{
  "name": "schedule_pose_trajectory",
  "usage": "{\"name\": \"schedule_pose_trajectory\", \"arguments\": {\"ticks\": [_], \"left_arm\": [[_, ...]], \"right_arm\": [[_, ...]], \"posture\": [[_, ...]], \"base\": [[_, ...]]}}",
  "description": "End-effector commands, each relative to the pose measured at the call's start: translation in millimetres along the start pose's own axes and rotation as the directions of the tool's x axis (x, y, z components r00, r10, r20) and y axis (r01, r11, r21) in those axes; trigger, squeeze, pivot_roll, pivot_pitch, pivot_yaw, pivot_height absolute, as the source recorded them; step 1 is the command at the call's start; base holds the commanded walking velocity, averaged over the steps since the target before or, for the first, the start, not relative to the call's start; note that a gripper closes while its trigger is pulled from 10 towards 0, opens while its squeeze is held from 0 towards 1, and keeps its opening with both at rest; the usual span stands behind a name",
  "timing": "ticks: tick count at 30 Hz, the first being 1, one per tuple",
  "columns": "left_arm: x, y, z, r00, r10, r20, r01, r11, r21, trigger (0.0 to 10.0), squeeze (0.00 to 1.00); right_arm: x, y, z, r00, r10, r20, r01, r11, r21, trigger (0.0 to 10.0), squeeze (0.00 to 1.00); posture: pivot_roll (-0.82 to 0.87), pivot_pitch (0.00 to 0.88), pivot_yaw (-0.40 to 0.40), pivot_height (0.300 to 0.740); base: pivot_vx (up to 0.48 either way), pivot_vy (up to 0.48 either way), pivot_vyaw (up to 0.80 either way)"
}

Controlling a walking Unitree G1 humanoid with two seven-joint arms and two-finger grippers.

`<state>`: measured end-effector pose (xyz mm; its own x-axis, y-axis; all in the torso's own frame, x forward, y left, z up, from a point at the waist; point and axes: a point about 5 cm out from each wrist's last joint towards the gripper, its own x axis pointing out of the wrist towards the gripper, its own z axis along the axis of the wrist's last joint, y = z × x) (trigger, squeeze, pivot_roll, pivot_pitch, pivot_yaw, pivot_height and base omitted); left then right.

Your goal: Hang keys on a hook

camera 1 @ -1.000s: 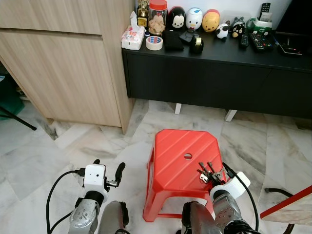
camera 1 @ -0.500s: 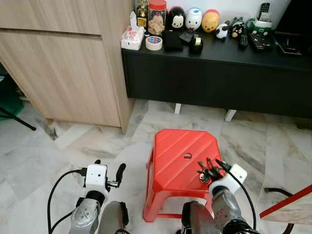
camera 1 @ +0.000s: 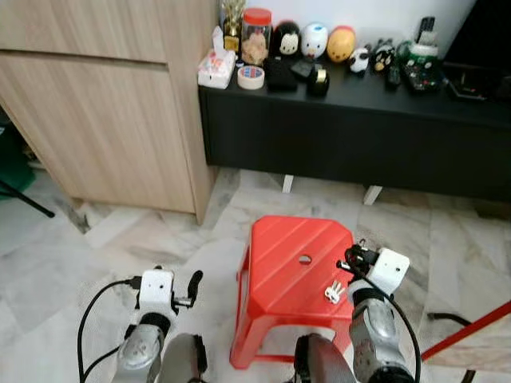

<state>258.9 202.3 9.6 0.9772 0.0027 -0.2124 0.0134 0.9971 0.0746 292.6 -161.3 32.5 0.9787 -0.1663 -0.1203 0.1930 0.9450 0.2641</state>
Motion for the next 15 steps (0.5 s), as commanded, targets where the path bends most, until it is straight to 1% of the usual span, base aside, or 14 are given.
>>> {"name": "schedule_pose_trajectory", "arguments": {"ticks": [1, 3, 4, 6, 11, 12, 15], "left_arm": [[-4.3, 9.6, -9.2, 0.998, 0.044, -0.038, -0.044, 0.999, -0.019, 10.0, 0.00], [-11.5, 21.2, -23.3, 0.990, 0.088, -0.106, -0.092, 0.995, -0.033, 10.0, 0.00], [-11.5, 21.2, -23.3, 0.990, 0.088, -0.106, -0.092, 0.995, -0.033, 10.0, 0.00], [-19.1, 26.2, -34.1, 0.983, 0.104, -0.152, -0.108, 0.994, -0.019, 10.0, 0.00], [-22.3, 25.8, -39.9, 0.979, 0.109, -0.172, -0.114, 0.993, -0.022, 10.0, 0.00], [-23.7, 25.1, -43.0, 0.976, 0.109, -0.186, -0.115, 0.993, -0.020, 10.0, 0.00], [-25.4, 24.9, -46.7, 0.972, 0.112, -0.205, -0.118, 0.993, -0.016, 10.0, 0.00]], "right_arm": [[-0.7, -0.4, 6.5, 0.999, 0.013, 0.043, -0.012, 1.000, -0.022, 10.0, 0.00], [-1.7, -3.5, 7.9, 0.999, 0.004, 0.043, -0.003, 1.000, -0.031, 10.0, 0.00], [-1.7, -3.5, 7.9, 0.999, 0.004, 0.043, -0.003, 1.000, -0.031, 10.0, 0.00], [-1.0, -5.1, 9.7, 0.999, 0.000, 0.044, 0.001, 0.999, -0.035, 10.0, 0.00], [-0.7, -2.0, 11.3, 0.999, 0.024, 0.048, -0.021, 0.998, -0.060, 10.0, 0.00], [-0.9, 1.4, 12.1, 0.998, 0.044, 0.051, -0.040, 0.997, -0.070, 10.0, 0.00], [-1.4, 3.9, 12.5, 0.997, 0.062, 0.053, -0.057, 0.995, -0.086, 10.0, 0.00]], "posture": [[0.08, 0.000, -0.088, 0.609], [0.08, 0.000, -0.089, 0.629], [0.08, 0.000, -0.089, 0.629], [0.09, 0.000, -0.091, 0.649], [0.09, 0.000, -0.094, 0.679], [0.09, 0.000, -0.094, 0.689], [0.09, 0.000, -0.093, 0.704]], "base": [[0.000, 0.000, 0.00], [0.000, 0.000, 0.00], [0.000, 0.000, 0.00], [0.000, 0.000, 0.00], [0.000, 0.000, 0.00], [0.000, 0.000, 0.00], [0.000, 0.000, 0.00]]}}
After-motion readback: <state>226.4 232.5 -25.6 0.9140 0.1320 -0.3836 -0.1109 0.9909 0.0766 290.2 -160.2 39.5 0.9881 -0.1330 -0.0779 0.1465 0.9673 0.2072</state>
